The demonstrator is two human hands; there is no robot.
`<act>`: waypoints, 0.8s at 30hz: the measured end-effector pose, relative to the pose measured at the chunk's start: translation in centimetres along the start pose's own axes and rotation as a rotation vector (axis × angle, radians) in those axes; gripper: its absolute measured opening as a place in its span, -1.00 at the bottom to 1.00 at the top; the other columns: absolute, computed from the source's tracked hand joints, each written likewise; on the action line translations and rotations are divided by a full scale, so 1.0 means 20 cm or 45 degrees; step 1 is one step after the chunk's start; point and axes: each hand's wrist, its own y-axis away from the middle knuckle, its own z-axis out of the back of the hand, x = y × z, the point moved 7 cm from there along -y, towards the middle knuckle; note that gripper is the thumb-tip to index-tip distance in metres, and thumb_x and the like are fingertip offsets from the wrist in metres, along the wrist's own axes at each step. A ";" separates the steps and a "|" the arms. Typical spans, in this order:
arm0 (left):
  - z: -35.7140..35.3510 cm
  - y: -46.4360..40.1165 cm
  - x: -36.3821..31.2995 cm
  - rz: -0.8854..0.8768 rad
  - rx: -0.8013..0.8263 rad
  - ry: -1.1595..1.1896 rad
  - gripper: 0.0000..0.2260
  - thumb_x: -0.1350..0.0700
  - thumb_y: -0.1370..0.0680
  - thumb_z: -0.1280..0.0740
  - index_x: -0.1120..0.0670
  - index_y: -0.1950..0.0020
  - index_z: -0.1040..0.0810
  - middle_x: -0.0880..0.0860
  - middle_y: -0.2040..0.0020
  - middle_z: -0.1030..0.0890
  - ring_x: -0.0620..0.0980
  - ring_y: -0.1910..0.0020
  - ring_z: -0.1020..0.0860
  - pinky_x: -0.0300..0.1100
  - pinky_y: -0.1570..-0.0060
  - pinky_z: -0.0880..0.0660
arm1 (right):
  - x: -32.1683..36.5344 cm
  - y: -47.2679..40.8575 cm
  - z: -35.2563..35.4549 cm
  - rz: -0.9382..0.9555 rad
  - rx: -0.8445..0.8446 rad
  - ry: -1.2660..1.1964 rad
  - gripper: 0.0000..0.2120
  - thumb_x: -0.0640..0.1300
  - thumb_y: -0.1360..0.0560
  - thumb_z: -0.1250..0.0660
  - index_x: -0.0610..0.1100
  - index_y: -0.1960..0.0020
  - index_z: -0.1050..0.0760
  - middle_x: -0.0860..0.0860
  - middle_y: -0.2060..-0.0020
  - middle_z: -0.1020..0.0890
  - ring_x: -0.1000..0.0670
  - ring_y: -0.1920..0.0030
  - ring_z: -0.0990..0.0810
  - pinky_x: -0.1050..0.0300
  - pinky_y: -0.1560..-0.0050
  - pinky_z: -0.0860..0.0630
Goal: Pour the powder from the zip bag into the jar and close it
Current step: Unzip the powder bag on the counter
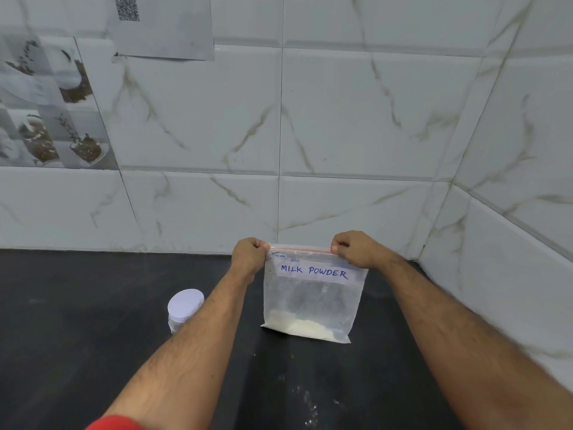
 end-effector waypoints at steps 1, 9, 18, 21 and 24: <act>0.00 0.00 0.00 0.001 0.004 0.000 -0.80 0.26 -0.62 -0.28 0.16 0.20 -0.53 0.13 0.25 -0.56 0.10 0.14 -0.53 0.17 -0.16 -0.58 | -0.01 0.01 0.01 -0.006 -0.006 -0.004 -0.85 -0.19 -0.60 -0.27 -0.07 0.13 -0.52 0.00 0.14 -0.60 -0.02 0.08 -0.51 0.19 0.08 -0.34; 0.08 -0.05 -0.01 -0.005 -0.021 -0.041 -0.79 0.24 -0.61 -0.29 0.12 0.22 -0.54 0.08 0.31 -0.56 0.08 0.19 -0.50 -0.03 0.11 -0.52 | -0.09 0.05 0.07 -0.036 -0.049 0.005 -0.86 -0.20 -0.60 -0.27 -0.10 0.12 -0.55 0.03 0.14 -0.60 0.00 0.08 -0.52 0.19 0.09 -0.34; 0.11 -0.08 -0.01 -0.048 -0.041 -0.059 -0.81 0.24 -0.60 -0.30 0.13 0.21 -0.56 0.07 0.34 -0.56 0.03 0.30 -0.48 -0.13 0.20 -0.48 | -0.15 0.08 0.10 -0.075 -0.069 -0.019 -0.71 -0.19 -0.61 -0.28 0.02 0.27 -0.46 0.11 0.29 -0.54 0.04 0.20 -0.48 0.30 0.26 -0.33; 0.12 -0.08 -0.02 -0.074 -0.057 -0.066 -0.79 0.24 -0.61 -0.30 0.11 0.22 -0.55 0.06 0.35 -0.56 0.02 0.32 -0.47 -0.18 0.27 -0.43 | -0.17 0.08 0.11 -0.087 -0.081 -0.016 -0.80 -0.18 -0.61 -0.28 -0.06 0.19 -0.52 0.04 0.22 -0.59 0.03 0.17 -0.50 0.29 0.24 -0.35; 0.12 -0.09 -0.03 -0.078 -0.060 -0.054 -0.85 0.24 -0.61 -0.30 0.15 0.16 -0.57 0.08 0.31 -0.58 0.06 0.23 -0.51 -0.12 0.14 -0.48 | -0.17 0.07 0.11 -0.100 -0.094 -0.016 -0.83 -0.16 -0.60 -0.30 -0.06 0.17 -0.54 0.04 0.21 -0.60 0.04 0.18 -0.52 0.29 0.24 -0.36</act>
